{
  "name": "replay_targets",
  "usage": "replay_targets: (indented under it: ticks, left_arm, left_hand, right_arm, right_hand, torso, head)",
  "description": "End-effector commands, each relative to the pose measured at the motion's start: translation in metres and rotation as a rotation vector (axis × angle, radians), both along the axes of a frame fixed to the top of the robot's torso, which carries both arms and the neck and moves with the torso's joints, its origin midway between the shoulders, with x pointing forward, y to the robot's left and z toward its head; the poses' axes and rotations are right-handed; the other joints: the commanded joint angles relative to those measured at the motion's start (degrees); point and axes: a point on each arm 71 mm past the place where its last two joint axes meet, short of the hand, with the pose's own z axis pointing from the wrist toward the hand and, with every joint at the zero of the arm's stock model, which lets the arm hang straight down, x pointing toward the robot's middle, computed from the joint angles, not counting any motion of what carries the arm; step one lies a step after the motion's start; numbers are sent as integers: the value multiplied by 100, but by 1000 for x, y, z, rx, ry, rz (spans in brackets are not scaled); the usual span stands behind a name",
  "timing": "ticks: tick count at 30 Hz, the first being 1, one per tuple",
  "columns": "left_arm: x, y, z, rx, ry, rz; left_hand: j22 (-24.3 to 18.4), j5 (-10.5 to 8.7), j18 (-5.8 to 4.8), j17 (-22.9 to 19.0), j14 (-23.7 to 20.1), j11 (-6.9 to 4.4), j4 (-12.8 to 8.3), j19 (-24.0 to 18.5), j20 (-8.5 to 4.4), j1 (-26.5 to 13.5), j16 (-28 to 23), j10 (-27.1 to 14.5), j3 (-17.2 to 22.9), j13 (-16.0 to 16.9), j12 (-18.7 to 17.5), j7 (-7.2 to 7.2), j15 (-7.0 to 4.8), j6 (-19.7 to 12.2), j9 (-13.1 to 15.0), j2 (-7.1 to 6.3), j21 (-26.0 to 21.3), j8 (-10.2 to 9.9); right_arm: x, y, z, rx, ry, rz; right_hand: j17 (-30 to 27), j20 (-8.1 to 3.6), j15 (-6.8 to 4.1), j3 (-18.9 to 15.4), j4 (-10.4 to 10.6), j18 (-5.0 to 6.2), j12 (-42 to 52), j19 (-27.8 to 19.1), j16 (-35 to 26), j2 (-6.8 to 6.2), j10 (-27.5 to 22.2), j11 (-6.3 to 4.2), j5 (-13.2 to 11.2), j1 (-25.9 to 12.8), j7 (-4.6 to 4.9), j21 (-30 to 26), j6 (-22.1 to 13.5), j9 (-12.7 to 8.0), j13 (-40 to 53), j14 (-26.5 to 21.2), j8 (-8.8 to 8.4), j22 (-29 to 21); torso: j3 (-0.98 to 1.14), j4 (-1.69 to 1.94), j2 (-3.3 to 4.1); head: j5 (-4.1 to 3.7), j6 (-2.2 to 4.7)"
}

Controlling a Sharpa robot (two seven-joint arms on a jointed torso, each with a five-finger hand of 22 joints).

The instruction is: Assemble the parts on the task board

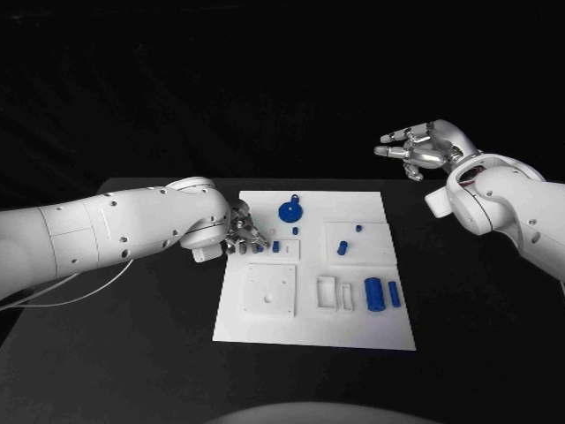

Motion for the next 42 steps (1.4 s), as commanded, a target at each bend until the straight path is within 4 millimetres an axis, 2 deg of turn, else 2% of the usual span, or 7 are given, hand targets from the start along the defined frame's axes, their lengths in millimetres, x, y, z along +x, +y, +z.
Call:
replay_targets:
  ticks: [1,17,22,24,31,35,42]
  left_arm:
    - [-4,-2,-8,15,26,-25]
    - [-2,5,-8,19,-3,-1]
    - [-2,6,-7,19,-9,0]
    - [-3,7,-7,18,-10,1]
    - [-5,10,-7,14,-12,-1]
    - [-7,10,-6,8,-11,-7]
    - [-10,13,-5,-8,-7,-20]
  left_hand:
    - [101,-37,-89,-18,-5,-207,82,22,-28,-36,-24,124,-67,-14,-36,-572,-25,742,-2,-119,-43,-21]
    - [104,-388,-103,-50,-8,-210,563,43,-49,15,-44,124,-321,-66,-38,-586,-41,770,-4,-372,-82,-20]
    - [104,-761,-108,-42,-7,-210,754,47,-54,4,-41,124,-311,-73,-31,-587,-42,802,18,-497,-88,-19]
    - [103,-1105,-111,-47,-8,-209,864,47,-56,-22,-44,124,-276,-76,-32,-584,-43,827,26,-604,-90,-17]
    - [103,-2058,-119,-64,-13,-198,1530,46,-64,-9,-60,124,-68,-91,-37,-562,-42,908,67,-1169,-106,-15]
    - [101,-2093,-147,-86,-30,-203,1755,37,-104,-21,-80,124,-267,-125,-56,-558,-60,905,55,-1402,-114,-20]
    - [81,-2090,-207,-291,-73,-179,1666,3,-136,216,-242,125,-384,-242,-169,-526,-53,844,10,-1332,-188,-23]
  right_arm:
    - [0,1,0,-3,1,15]
    - [0,0,-1,-3,2,12]
    - [0,1,-1,-3,2,12]
    - [0,0,-1,-3,3,12]
    - [0,-1,-2,-4,3,9]
    - [0,0,-2,-4,4,9]
    - [0,0,-3,-3,7,10]
  right_hand:
    - [-5,-18,-17,31,-5,61,-31,335,-23,1,-2,-15,9,-44,10,-6,39,8,3,15,2,264]
    - [-7,-18,-17,27,0,63,-39,333,-25,-1,-8,-14,7,-48,11,-16,19,8,-3,14,2,261]
    - [-7,-18,-17,27,0,63,-39,333,-25,-1,-8,-14,7,-48,11,-16,19,8,-3,14,2,261]
    - [-7,-18,-17,27,0,63,-39,333,-25,-1,-8,-14,7,-48,11,-16,19,8,-3,14,2,261]
    - [-11,-17,-16,22,10,63,-40,334,-30,-3,-8,-13,11,-48,13,-19,-6,7,-3,15,1,257]
    - [-11,-17,-16,22,10,63,-40,334,-30,-3,-8,-13,11,-48,13,-19,-6,7,-3,15,1,257]
    - [-11,-17,-16,22,10,63,-40,334,-30,-3,-8,-13,11,-48,13,-19,-6,7,-3,15,1,257]
  torso:
    - [0,-2,2]
    - [0,7,1]
    - [-3,-2,3]
    - [-4,-2,2]
    - [-2,9,-4]
    - [-9,11,-11]
    - [-4,3,-4]
  head:
    - [-3,-6]
    - [-11,37]
    - [-6,56]
    - [1,60]
    - [-6,83]
    - [0,90]
    - [12,106]
